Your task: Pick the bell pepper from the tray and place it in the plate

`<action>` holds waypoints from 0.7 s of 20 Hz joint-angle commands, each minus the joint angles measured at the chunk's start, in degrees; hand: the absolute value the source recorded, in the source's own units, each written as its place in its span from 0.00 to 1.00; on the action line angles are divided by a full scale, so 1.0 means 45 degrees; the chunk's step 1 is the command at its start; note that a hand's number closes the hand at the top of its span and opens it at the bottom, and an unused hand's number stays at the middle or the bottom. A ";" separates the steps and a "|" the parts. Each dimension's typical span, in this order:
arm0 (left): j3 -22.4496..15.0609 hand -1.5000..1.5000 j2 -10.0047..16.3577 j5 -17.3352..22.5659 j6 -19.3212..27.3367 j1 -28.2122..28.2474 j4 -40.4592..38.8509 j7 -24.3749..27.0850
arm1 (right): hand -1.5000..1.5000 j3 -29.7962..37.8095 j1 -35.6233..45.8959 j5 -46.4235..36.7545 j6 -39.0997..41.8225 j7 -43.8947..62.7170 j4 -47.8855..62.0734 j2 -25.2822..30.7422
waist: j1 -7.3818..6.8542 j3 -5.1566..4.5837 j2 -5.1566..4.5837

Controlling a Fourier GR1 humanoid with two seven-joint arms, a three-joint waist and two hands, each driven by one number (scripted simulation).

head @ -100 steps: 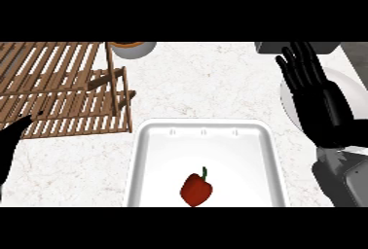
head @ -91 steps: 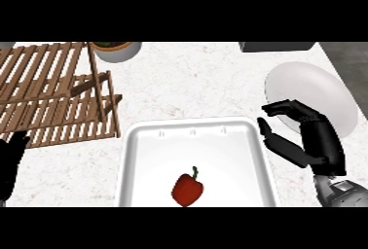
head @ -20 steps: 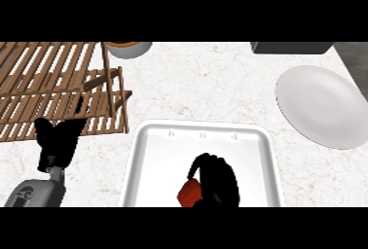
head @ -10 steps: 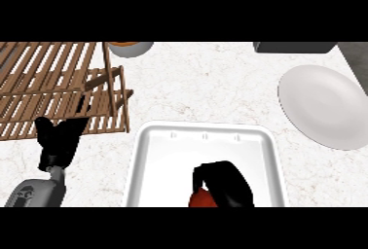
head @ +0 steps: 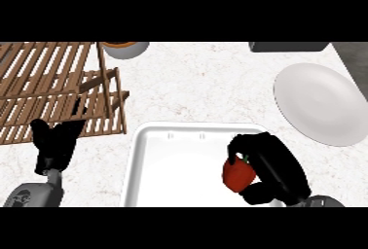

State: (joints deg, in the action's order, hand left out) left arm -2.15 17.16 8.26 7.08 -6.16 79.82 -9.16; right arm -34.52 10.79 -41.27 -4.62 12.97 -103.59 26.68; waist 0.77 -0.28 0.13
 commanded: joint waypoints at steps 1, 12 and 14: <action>0.0158 0.50 0.0142 0.0113 -0.0261 -0.0103 0.0219 0.0340 | 1.00 0.2230 0.0266 -0.0125 -0.1515 -0.0062 -0.1379 0.0545 | 0.0180 0.0067 0.0072; 0.0161 0.50 0.0198 -0.0080 -0.0508 -0.0709 0.0542 -0.0281 | 1.00 0.6729 -0.0556 0.3452 -0.1790 -0.1510 0.0606 0.0870 | -0.0207 0.0080 -0.0045; 0.0235 0.50 -0.0093 -0.0066 -0.0606 -0.0779 -0.0117 0.0250 | 1.00 0.7140 -0.0122 0.3723 -0.1675 -0.1796 0.1888 0.0622 | -0.0220 0.0071 -0.0069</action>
State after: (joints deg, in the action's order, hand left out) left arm -1.80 16.52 7.96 5.06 -6.80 79.26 -7.92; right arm -7.98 7.96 -29.35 -12.36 8.34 -103.13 30.10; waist 0.11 -0.20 -0.12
